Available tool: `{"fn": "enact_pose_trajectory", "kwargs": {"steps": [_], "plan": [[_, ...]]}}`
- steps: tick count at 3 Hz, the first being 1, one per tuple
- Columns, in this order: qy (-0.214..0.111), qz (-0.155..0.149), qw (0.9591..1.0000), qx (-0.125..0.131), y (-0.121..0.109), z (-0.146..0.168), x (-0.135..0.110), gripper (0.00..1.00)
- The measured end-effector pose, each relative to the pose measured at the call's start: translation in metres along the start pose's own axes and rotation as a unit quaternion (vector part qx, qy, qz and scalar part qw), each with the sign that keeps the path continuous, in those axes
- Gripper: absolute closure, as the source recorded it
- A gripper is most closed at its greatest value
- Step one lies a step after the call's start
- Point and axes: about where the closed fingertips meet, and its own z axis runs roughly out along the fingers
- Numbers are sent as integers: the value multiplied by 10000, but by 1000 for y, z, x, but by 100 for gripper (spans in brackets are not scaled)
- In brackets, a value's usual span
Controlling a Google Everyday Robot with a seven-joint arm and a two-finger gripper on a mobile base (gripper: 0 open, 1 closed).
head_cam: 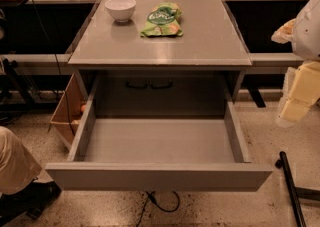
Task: Close top drawer
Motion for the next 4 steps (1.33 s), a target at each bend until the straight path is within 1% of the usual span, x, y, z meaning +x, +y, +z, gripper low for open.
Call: {"fn": "enact_pose_trajectory", "kwargs": {"steps": [1,2,3,4], "plan": [[-18,3,10000,-19,2,4,0,0],[-221,43,9994,-255,23,49,2,0],[-484,143,9964,-685,49,124,0,0],[-650,198,9927,-996,70,186,-3,0]]}}
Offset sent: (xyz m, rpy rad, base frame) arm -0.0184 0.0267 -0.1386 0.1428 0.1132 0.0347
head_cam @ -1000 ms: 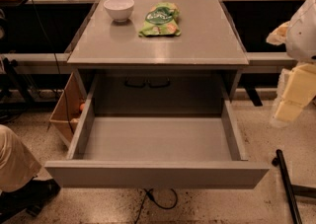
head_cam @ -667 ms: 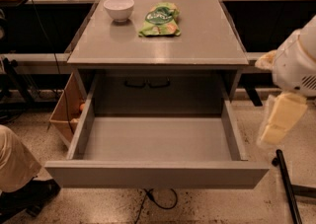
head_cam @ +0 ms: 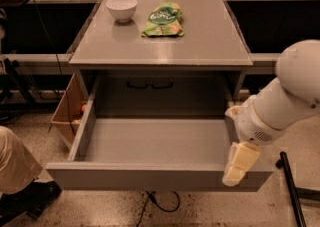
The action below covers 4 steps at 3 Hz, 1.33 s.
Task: Close top drawer
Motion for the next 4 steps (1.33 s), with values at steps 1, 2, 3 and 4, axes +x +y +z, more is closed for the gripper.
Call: {"fn": "enact_pose_trajectory", "kwargs": {"steps": [1,2,3,4], "plan": [[-147,15,9997,-181,2,47,0,0],[-286,11,9991,-305,5,79,-6,0],[-433,-12,9985,-349,7,100,-15,0],[-611,-36,9975,-352,4,117,-27,0]]}}
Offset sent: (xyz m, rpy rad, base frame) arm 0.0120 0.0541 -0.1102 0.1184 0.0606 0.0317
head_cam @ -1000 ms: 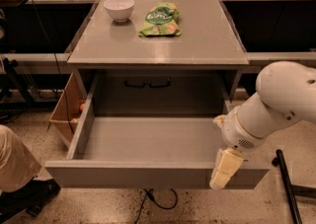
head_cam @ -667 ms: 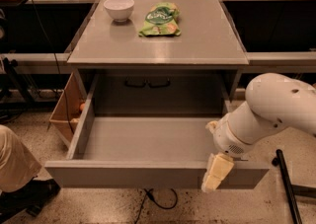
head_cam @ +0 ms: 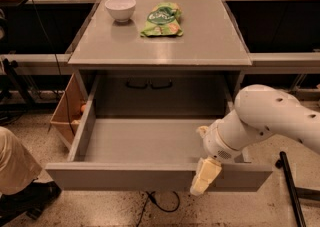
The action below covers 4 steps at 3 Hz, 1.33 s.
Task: Close top drawer
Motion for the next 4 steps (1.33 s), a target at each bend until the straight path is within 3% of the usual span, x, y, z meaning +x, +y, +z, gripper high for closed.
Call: {"fn": "enact_pose_trajectory", "kwargs": {"steps": [1,2,4], "plan": [[-124,-139,9998,18,-6,13,-16,4],[-206,-306,9993,41,-14,25,-35,19],[-377,-583,9976,76,-30,39,-72,65]]}}
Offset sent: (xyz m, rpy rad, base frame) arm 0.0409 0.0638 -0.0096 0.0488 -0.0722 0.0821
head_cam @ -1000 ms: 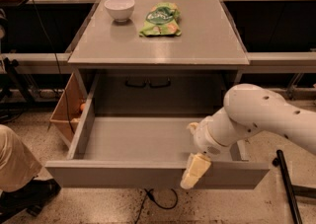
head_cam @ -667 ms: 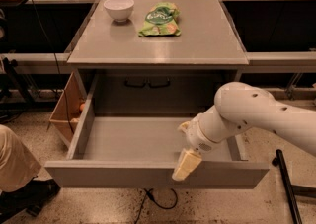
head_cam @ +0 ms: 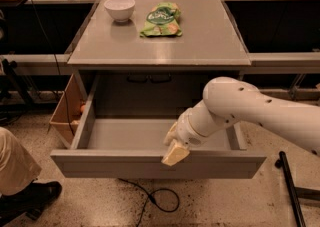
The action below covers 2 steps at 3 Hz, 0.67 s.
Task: Close top drawer
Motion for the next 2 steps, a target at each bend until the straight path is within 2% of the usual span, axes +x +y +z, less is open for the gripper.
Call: {"fn": "enact_pose_trajectory", "kwargs": {"steps": [1,2], "plan": [[-53,-95,9999,10,-6,5,-11,63],[-220,-365,9991,40,-26,25,-42,41]]}}
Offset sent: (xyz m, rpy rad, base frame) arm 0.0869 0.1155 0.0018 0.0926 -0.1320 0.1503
